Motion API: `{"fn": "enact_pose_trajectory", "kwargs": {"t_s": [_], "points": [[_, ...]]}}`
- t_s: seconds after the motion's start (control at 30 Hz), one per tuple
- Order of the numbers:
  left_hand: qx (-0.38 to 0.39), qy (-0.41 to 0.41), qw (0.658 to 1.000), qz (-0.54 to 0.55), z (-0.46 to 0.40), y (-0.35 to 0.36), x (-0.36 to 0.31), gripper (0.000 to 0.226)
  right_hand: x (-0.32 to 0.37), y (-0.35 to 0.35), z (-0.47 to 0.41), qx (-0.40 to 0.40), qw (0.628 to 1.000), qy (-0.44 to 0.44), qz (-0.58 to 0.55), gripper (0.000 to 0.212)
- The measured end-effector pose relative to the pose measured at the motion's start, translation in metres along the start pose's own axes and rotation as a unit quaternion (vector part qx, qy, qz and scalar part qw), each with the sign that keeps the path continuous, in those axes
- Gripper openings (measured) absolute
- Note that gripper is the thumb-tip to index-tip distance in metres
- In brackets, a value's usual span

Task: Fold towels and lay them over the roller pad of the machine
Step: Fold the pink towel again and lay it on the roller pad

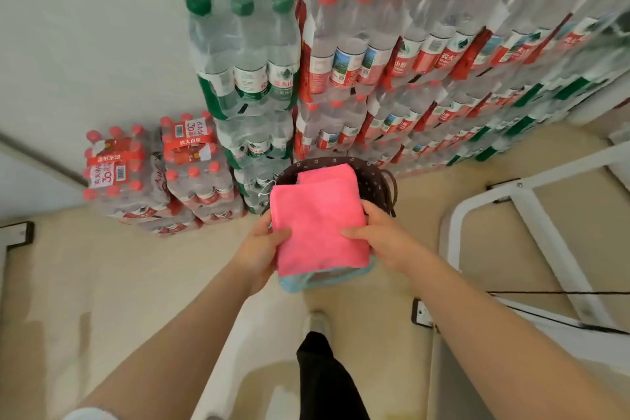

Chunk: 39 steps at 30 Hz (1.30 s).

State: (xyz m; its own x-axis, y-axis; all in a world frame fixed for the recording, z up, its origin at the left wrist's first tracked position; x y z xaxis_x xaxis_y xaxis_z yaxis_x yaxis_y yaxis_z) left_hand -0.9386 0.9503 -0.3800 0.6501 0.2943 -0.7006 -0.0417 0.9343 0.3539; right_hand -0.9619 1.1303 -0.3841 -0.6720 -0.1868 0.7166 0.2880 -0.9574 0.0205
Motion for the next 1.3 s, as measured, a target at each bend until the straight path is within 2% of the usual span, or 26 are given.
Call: {"fn": "enact_pose_trajectory", "kwargs": {"t_s": [0.07,0.13,0.23,0.33,0.4,0.47,0.53,0.6,0.7,0.8,0.83,0.9,0.93,1.0,1.1,1.2,1.3], "points": [[-0.049,0.009,0.997,-0.052,-0.045,-0.005,0.0,0.039,0.002,-0.014,-0.035,0.034,0.996,0.009,0.086,0.107],[-0.087,0.018,0.991,-0.098,-0.089,-0.008,0.005,0.039,0.006,-0.025,-0.07,0.06,0.986,-0.007,0.153,0.114],[-0.107,0.019,0.982,-0.153,-0.142,-0.012,0.013,0.043,0.009,-0.042,-0.115,0.057,0.974,-0.033,0.219,0.106],[-0.082,0.034,0.979,-0.186,-0.184,-0.01,0.021,0.061,-0.001,-0.061,-0.152,0.043,0.955,-0.026,0.292,0.084],[-0.067,0.043,0.974,-0.213,-0.2,-0.008,0.026,0.071,-0.009,-0.069,-0.166,0.043,0.942,-0.02,0.332,0.079],[-0.066,0.048,0.948,-0.307,-0.206,-0.006,0.027,0.072,-0.017,-0.071,-0.173,0.059,0.931,-0.017,0.36,0.083],[-0.063,0.071,0.906,-0.412,-0.206,-0.003,0.027,0.071,-0.021,-0.066,-0.178,0.069,0.925,-0.017,0.374,0.089],[-0.072,0.075,0.875,-0.472,-0.206,-0.004,0.031,0.069,-0.021,-0.064,-0.183,0.037,0.924,-0.028,0.38,0.094],[-0.076,0.009,0.847,-0.527,-0.208,-0.003,0.038,0.07,-0.019,-0.064,-0.188,0.001,0.912,-0.019,0.41,0.109],[-0.048,-0.084,0.777,-0.622,-0.208,-0.014,0.052,0.101,-0.023,-0.066,-0.19,0.0,0.852,-0.005,0.524,0.124],[-0.049,-0.116,0.767,-0.63,-0.207,-0.022,0.056,0.11,-0.025,-0.068,-0.19,0.004,0.836,-0.001,0.549,0.128],[-0.047,-0.154,0.763,-0.626,-0.202,-0.03,0.061,0.115,-0.032,-0.074,-0.188,0.008,0.821,0.021,0.57,0.131],[-0.04,-0.146,0.761,-0.631,-0.199,-0.026,0.06,0.112,-0.034,-0.077,-0.186,0.005,0.825,0.032,0.564,0.13],[-0.049,-0.097,0.764,-0.636,-0.19,-0.017,0.049,0.101,-0.03,-0.079,-0.179,-0.009,0.851,0.028,0.524,0.124],[-0.111,-0.049,0.784,-0.609,-0.165,-0.022,0.02,0.084,-0.002,-0.072,-0.159,-0.044,0.883,-0.041,0.465,0.104],[-0.107,-0.029,0.819,-0.563,-0.124,-0.03,-0.003,0.057,0.03,-0.048,-0.13,-0.032,0.855,-0.09,0.509,0.083],[-0.106,-0.009,0.843,-0.528,-0.062,-0.04,-0.027,0.036,0.057,0.0,-0.098,0.025,0.814,-0.118,0.568,0.063]]}}
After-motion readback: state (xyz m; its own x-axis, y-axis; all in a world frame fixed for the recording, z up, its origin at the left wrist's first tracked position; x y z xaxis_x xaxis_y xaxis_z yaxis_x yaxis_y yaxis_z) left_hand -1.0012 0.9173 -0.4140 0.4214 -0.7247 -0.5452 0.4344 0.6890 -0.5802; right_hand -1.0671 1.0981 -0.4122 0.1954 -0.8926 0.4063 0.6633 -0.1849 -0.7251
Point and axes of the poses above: each hand's wrist, its own z-axis away from the middle knuckle, its own y-axis out of the palm, x = y × z, the point moved 9 cm from there along -z, towards the middle knuckle, and after that the axes turned 5 degrees about x, right-handed, at the moved point
